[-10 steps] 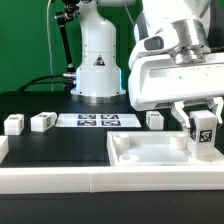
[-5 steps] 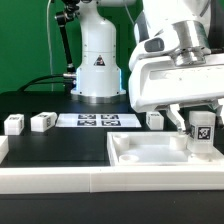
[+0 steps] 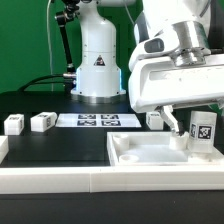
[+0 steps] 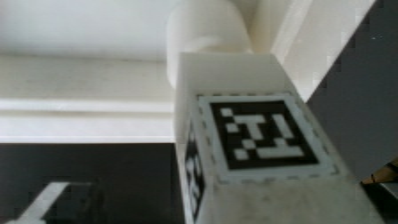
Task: Assemble square table
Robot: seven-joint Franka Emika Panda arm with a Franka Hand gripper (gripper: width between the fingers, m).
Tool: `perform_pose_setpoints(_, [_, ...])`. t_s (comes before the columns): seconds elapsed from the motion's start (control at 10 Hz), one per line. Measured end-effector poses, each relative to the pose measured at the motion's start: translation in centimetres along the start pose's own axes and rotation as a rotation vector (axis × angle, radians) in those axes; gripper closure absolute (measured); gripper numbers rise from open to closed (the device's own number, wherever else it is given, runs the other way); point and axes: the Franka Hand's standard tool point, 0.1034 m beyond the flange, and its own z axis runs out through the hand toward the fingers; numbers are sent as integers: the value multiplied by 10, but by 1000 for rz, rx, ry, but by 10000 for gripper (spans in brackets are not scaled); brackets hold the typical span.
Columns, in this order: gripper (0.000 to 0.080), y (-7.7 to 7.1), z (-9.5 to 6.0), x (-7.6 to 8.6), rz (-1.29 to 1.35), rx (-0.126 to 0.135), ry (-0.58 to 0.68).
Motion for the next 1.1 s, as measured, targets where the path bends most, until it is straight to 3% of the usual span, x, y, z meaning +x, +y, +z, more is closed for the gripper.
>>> perform_pose_setpoints(0.5, [150,0,-17,18,-4,3,5])
perform_pose_setpoints(0.7, [150,-2,-18,18,-5,11,-27])
perform_pose_setpoints(0.9, [150,-11,-18,13,-4,52,-198])
perform_pose_setpoints(1.1, [150,-10,-16,4,16,73,-337])
